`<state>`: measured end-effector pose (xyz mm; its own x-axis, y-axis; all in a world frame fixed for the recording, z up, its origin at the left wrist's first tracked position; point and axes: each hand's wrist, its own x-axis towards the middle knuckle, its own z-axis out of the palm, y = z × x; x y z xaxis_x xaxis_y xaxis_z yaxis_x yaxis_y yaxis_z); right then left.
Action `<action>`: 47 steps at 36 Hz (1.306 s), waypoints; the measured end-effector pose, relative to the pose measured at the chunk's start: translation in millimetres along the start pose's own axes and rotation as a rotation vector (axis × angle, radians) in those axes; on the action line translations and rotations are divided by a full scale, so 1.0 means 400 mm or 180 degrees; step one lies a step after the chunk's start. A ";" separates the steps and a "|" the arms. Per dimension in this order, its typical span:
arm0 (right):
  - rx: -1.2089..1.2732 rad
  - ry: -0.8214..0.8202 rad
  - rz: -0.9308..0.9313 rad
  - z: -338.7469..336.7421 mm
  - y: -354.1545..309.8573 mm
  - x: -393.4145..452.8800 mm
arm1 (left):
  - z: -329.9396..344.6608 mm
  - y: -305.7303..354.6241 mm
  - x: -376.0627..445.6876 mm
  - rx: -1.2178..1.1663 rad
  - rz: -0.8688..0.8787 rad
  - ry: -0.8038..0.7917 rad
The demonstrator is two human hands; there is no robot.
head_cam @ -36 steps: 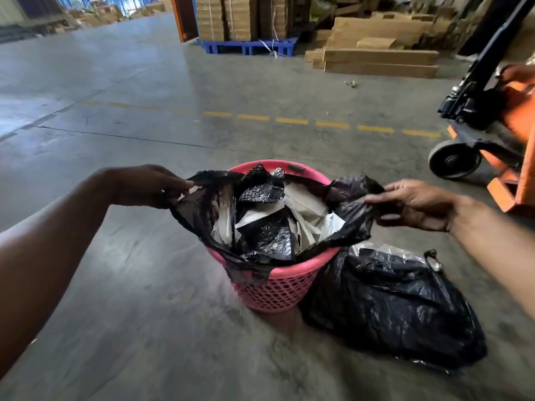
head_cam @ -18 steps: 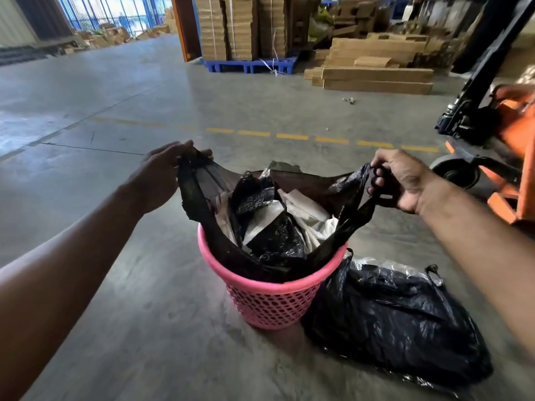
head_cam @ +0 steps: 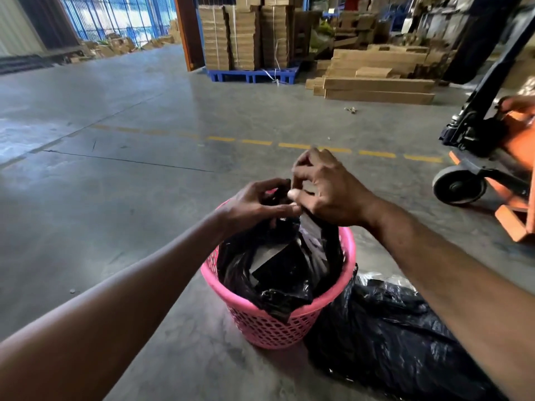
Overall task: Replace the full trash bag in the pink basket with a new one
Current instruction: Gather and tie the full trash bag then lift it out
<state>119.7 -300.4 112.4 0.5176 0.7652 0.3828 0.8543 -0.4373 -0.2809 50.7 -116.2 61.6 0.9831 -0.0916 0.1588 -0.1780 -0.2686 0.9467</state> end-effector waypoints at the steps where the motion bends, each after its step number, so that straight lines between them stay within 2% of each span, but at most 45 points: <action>1: -0.0022 -0.0087 -0.0145 0.006 -0.013 0.007 | 0.008 -0.004 0.003 0.0042 0.0046 -0.0008; 5: 0.0021 -0.0599 -0.0434 0.021 -0.049 0.059 | 0.030 -0.008 0.023 0.0305 0.0007 -0.0069; 9: 0.0632 -0.0861 -0.0120 -0.004 -0.014 0.096 | 0.041 0.004 0.030 0.0236 -0.0278 -0.0002; 11: 0.0978 -0.0633 0.0142 -0.016 0.013 0.100 | 0.038 0.003 0.033 0.0024 -0.0429 -0.0139; 13: 0.1008 -0.0275 0.0259 -0.022 0.037 0.093 | 0.033 -0.001 0.034 -0.0268 -0.0542 -0.0284; 17: 0.0554 -0.0093 0.0067 0.000 0.059 0.035 | 0.024 -0.010 0.034 -0.0631 -0.0876 0.0033; 20: 0.0646 0.0113 -0.0035 0.053 0.061 -0.010 | 0.030 -0.017 0.035 -0.0910 -0.1064 0.0111; 24: 0.0782 0.0797 -0.0054 0.102 0.064 -0.030 | 0.040 -0.016 0.038 -0.1302 -0.1147 -0.0144; 28: 0.0942 0.1079 0.0189 0.110 0.070 -0.023 | 0.020 -0.023 0.040 -0.1439 -0.1350 -0.0298; 32: 0.0992 0.1027 0.0529 0.096 0.073 -0.024 | -0.005 -0.034 0.025 -0.1847 -0.1481 -0.0525; 38: 0.0916 0.0713 0.0481 0.096 0.017 -0.081 | -0.025 -0.051 0.037 -0.2214 -0.1837 -0.0097; 44: 0.0480 0.0258 -0.0098 0.189 -0.022 -0.149 | 0.004 -0.024 0.058 -0.1955 -0.2108 0.0204; 47: 0.0626 0.0229 -0.0336 0.177 -0.020 -0.137 | 0.024 -0.009 0.051 -0.1149 -0.1712 0.0487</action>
<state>81.0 -305.4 31.5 0.4340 0.7631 0.4789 0.8818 -0.2509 -0.3993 71.1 -126.3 58.9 0.9306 0.1097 -0.3493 0.3391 0.1015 0.9353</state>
